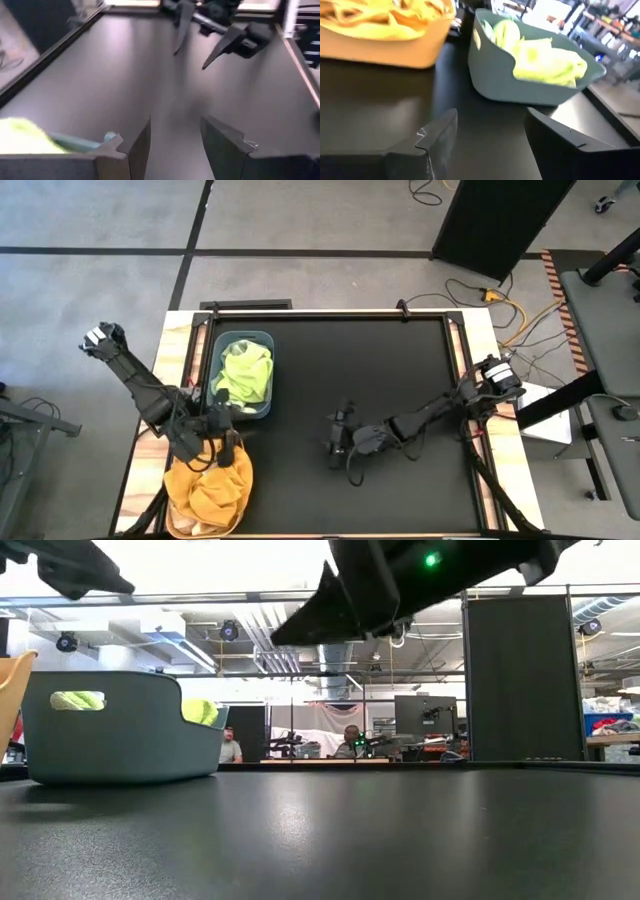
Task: Sort towels by color in basket
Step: Return to Home Position
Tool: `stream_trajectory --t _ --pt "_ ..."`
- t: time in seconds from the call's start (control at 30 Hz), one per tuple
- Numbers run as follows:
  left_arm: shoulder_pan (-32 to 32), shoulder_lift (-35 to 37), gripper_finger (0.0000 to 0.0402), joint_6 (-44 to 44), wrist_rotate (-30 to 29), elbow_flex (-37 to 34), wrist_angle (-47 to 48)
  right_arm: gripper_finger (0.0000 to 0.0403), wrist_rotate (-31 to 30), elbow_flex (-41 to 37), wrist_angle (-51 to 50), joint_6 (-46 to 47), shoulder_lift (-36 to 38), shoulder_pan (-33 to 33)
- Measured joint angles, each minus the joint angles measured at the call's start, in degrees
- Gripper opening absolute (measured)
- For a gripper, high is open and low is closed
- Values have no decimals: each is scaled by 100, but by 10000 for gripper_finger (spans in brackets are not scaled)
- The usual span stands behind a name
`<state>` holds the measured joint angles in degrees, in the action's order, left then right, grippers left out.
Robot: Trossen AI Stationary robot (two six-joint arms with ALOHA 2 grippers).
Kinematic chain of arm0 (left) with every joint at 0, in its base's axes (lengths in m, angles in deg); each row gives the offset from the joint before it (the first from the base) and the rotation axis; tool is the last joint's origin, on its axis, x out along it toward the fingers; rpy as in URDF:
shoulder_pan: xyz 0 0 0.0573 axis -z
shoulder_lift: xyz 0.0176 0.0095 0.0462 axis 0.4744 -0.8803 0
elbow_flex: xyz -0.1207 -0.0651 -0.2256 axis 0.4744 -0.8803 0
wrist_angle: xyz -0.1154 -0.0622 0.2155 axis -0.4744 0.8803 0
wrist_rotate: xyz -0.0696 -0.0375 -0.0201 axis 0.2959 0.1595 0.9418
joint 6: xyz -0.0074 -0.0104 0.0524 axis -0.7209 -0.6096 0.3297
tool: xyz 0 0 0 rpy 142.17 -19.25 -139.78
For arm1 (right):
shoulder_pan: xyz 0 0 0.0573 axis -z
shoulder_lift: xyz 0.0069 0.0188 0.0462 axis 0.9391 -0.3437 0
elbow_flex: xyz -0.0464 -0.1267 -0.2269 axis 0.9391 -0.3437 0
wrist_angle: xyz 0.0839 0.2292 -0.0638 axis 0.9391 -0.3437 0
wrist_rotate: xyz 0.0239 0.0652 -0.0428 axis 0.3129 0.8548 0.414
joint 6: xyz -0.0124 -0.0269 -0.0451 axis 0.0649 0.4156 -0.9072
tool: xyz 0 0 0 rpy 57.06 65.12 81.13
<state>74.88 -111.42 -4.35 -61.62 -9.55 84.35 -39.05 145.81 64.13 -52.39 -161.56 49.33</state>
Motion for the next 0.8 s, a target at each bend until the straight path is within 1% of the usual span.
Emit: stream_trajectory --t 0.07,0.13,0.3,0.4,0.5,0.67,0.8 --pt "-78 14 155 591 143 -76 -537 220 36 -88 132 -107 85 -4" --pt "-163 56 155 1212 456 -247 -1345 219 63 -203 261 -108 205 -3" --pt "-509 89 155 2826 1771 -1047 -3826 218 395 -696 651 -110 407 -2" --pt "-856 128 155 3243 2473 -1540 -4882 214 542 -1054 743 -112 678 -46" --pt "-1269 251 155 3282 3008 -1886 -5251 211 544 -1512 736 -105 1176 -136" --pt "-2025 547 155 3188 3645 -2216 -5306 205 544 -2342 658 -10 2308 -314" --pt "-2594 898 155 3302 4341 -2372 -5293 206 651 -3065 572 328 3166 -310"
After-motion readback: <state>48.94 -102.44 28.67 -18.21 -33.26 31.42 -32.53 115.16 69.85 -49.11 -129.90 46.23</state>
